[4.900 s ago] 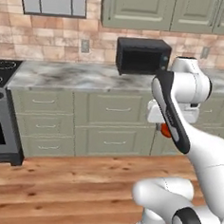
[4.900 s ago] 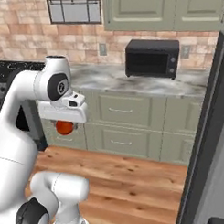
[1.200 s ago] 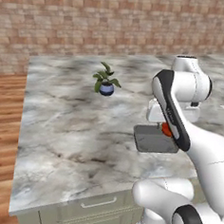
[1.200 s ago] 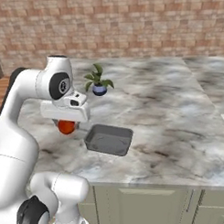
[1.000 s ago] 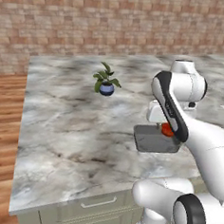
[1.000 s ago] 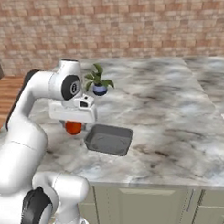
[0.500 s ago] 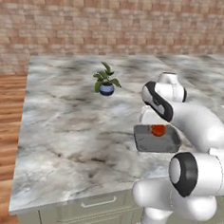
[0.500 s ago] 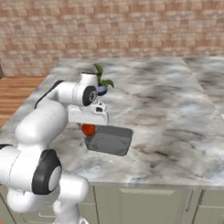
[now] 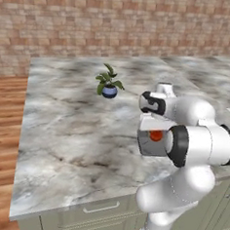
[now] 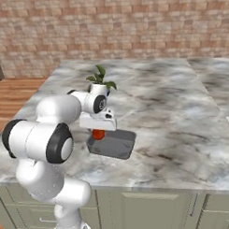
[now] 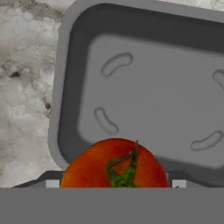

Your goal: Take the tomato and potato out of the freezer and place them in the tupperware container on the counter. Then put the tupperware containing the vegetables back in the freezer.

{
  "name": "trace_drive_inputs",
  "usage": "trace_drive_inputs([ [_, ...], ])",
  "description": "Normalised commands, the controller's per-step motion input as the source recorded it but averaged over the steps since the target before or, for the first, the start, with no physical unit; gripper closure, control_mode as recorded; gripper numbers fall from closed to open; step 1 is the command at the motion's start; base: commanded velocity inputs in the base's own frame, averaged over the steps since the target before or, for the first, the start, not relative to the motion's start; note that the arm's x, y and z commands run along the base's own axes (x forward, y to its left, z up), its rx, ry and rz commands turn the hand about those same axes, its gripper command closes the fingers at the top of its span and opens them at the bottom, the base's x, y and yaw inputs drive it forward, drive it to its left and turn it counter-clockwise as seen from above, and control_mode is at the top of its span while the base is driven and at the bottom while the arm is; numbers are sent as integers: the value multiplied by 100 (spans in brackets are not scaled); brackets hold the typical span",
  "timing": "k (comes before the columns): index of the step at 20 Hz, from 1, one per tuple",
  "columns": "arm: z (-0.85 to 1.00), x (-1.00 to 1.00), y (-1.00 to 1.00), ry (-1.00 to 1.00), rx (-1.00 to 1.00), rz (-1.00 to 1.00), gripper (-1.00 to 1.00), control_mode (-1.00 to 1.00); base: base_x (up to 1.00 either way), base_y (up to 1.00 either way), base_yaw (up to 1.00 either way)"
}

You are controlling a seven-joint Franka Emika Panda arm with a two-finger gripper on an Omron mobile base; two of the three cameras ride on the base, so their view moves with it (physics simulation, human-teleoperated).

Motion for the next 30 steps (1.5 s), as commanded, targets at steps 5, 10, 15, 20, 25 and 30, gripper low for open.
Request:
trace_drive_inputs([
  [5, -50, 46, -14, 0, 0, 3, 100, -100, 0, 0, 0],
  [10, -41, 23, -2, 0, 0, 3, 100, -100, 0, 0, 0],
  [15, -31, 29, 0, -3, 0, 3, 100, -100, 0, 0, 0],
  [20, -28, 34, 0, 0, 0, 3, 100, -100, 0, 0, 0],
  [25, -19, 5, 0, 0, 0, 1, 100, -100, 0, 0, 0],
  [30, -2, -13, -2, -5, 0, 0, -100, -100, 0, 0, 0],
])
